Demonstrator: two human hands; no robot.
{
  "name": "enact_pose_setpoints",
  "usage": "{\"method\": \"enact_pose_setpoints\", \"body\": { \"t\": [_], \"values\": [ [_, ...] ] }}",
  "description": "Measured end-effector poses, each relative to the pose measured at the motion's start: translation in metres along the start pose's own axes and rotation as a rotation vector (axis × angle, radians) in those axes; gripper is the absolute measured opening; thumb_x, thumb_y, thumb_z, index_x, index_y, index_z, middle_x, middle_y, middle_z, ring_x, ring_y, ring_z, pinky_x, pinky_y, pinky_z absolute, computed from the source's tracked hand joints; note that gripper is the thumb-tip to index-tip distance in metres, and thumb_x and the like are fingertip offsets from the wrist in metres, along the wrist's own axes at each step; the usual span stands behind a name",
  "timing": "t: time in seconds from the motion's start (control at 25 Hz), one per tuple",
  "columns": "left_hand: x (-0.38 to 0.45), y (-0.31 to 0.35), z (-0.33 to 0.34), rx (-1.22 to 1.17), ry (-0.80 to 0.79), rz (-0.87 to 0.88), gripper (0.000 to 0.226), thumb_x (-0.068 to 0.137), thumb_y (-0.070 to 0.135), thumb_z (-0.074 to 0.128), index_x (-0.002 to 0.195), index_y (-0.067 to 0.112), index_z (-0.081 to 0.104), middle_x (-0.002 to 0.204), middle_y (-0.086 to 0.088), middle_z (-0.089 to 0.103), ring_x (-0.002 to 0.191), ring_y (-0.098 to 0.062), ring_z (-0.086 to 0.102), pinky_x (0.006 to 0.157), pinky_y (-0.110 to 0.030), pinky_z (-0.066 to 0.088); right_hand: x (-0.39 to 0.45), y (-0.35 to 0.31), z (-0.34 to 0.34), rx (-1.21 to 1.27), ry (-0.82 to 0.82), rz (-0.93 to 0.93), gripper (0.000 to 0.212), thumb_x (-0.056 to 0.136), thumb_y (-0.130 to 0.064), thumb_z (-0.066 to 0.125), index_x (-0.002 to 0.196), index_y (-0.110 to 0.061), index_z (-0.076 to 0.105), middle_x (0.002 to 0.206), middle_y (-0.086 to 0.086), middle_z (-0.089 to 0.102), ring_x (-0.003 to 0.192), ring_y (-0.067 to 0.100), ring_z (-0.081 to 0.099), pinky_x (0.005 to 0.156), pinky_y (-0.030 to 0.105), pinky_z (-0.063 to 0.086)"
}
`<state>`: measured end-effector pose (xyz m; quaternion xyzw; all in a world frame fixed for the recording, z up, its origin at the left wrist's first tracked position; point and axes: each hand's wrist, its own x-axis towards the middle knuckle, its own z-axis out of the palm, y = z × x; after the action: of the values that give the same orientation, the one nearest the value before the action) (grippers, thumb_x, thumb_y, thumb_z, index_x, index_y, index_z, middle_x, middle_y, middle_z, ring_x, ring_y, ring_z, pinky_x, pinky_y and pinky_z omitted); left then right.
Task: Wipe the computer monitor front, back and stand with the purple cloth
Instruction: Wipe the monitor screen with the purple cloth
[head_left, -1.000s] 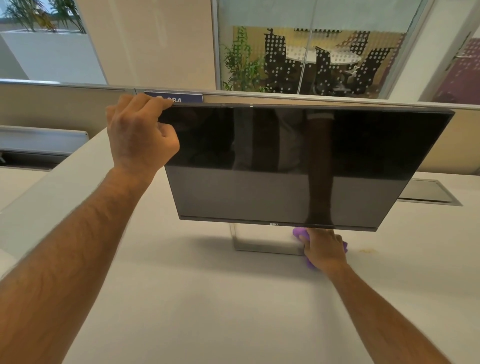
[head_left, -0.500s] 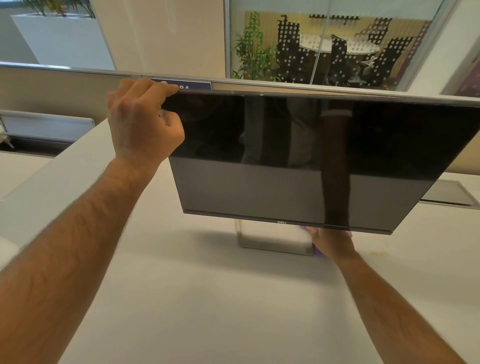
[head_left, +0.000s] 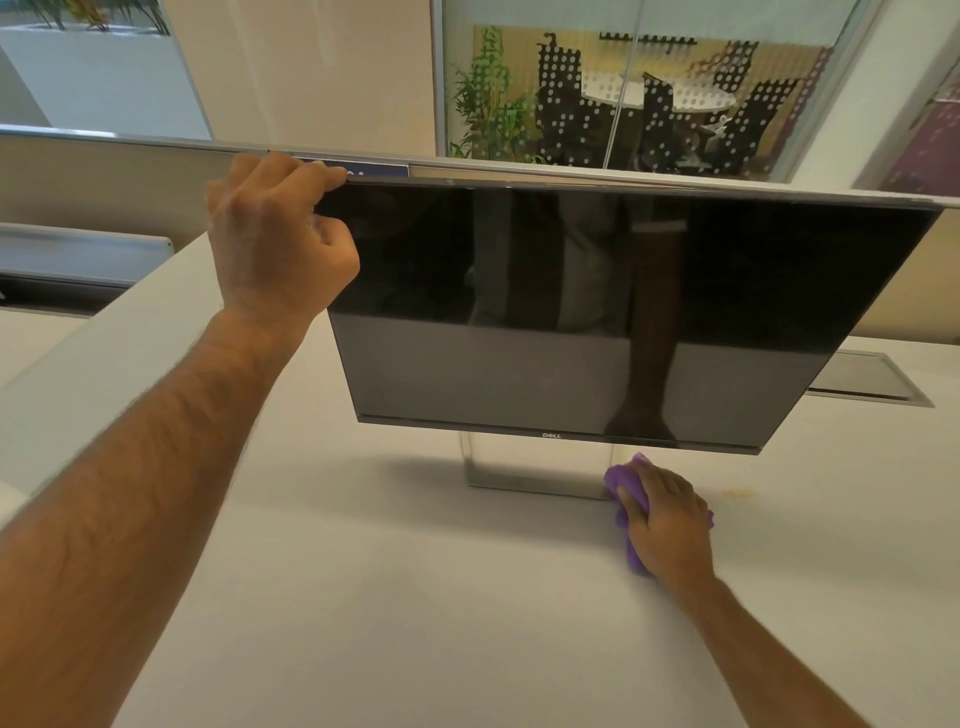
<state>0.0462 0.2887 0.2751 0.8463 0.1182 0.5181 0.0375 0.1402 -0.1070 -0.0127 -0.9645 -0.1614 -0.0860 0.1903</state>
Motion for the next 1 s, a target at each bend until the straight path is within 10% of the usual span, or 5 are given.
{"method": "enact_pose_setpoints", "body": {
  "t": [0.52,0.76,1.0],
  "values": [
    [0.0,-0.001,0.0,-0.002,-0.011,0.017,0.036,0.084,0.016,0.052,0.116,0.014,0.07,0.107,-0.009,0.071,0.098,-0.03,0.061,0.081,-0.037,0.048,-0.004,-0.134,0.049,-0.135,0.057,-0.382,0.044,0.067,-0.029,0.072,0.109,-0.016,0.067,0.115,0.007,0.067,0.103,0.032,0.062,0.097,0.046,0.049],
    [0.0,-0.001,0.002,-0.008,-0.012,0.004,0.035,0.085,0.016,0.053,0.117,0.014,0.069,0.108,-0.01,0.071,0.099,-0.03,0.06,0.082,-0.039,0.049,0.001,-0.178,0.062,-0.111,-0.087,-0.482,0.053,0.06,-0.034,0.086,0.109,-0.021,0.07,0.116,0.001,0.068,0.103,0.028,0.064,0.096,0.043,0.052],
    [0.0,0.001,0.001,-0.009,-0.013,0.011,0.037,0.085,0.014,0.052,0.117,0.012,0.069,0.106,-0.012,0.07,0.097,-0.032,0.06,0.082,-0.041,0.049,0.013,-0.167,0.047,0.345,-0.468,-0.323,0.048,0.097,-0.037,0.057,0.142,-0.027,0.047,0.143,-0.005,0.051,0.128,0.019,0.046,0.111,0.033,0.036]
  ]
}}
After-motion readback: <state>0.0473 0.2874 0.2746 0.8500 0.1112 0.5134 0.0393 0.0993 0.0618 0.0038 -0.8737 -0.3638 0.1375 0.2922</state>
